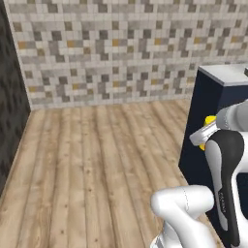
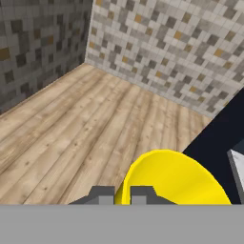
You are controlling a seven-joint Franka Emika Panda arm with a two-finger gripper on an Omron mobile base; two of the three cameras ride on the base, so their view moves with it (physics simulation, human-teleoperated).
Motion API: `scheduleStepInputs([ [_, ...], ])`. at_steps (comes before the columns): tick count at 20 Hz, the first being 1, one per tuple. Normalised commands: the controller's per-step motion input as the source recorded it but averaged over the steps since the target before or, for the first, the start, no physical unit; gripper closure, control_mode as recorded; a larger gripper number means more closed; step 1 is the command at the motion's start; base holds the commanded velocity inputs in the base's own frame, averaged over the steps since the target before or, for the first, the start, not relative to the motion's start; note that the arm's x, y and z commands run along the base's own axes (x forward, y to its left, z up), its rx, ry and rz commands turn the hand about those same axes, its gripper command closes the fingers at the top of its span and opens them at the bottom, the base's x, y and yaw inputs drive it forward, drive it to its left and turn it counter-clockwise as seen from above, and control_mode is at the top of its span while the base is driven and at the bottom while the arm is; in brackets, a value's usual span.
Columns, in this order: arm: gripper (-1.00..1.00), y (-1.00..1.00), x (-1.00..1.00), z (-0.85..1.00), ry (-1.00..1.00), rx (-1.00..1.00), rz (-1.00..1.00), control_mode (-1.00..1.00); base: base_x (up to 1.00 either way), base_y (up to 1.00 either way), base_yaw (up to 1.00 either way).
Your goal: Open the cabinet directly in front. Then move the liquor and the cup to the dining counter with the jar on it.
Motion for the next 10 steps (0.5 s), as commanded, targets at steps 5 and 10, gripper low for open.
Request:
scheduleStepInputs([
  [5,1.0,0.0,0.0,0.0,0.0,0.0,0.0,1.0,1.0,0.3,-0.1],
  [10,1.0,0.0,0.0,0.0,0.0,0.0,0.0,1.0,1.0,0.35,-0.11],
])
